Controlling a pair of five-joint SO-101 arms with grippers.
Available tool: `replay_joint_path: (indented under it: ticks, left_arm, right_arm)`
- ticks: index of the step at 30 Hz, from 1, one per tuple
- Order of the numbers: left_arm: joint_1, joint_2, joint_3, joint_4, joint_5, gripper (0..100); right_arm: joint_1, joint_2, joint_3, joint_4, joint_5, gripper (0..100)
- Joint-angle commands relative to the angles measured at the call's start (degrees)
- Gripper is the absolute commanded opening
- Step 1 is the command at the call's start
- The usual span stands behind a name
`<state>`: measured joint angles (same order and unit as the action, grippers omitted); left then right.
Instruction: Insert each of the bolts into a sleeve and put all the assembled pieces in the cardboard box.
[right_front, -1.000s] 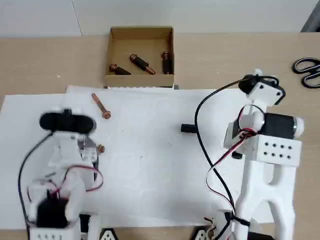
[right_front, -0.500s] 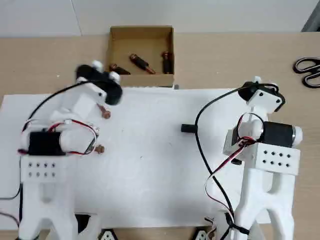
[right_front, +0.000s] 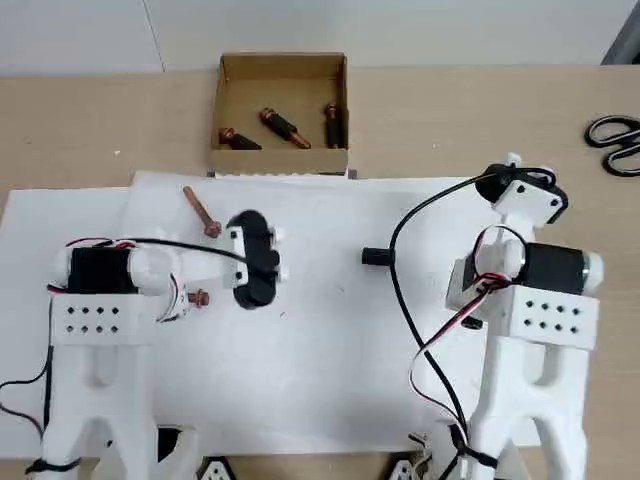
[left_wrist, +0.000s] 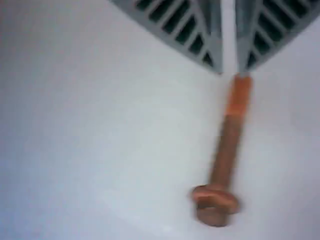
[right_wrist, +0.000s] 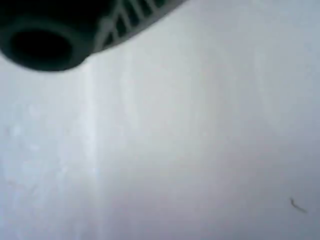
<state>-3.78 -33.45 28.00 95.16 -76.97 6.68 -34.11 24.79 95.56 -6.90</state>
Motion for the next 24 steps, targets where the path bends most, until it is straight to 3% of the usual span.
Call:
replay_joint_path:
  ticks: [1,9,24]
  left_arm:
    - [-0.4,0.1,2.7,-0.1,-13.9,1]
    - [-1.6,0.2,8.7,-9.9,-17.4,6]
    - [-1.4,0.3,20.1,-25.9,-17.6,6]
  right_arm:
    - [0.3,-1.5,-0.4,-1.0,-0.2,0.6]
    - [0.4,-1.1,-0.1,-1.7,-0.2,0.6]
    - [0.3,-1.0,0.9,-2.8,-0.2,0.8]
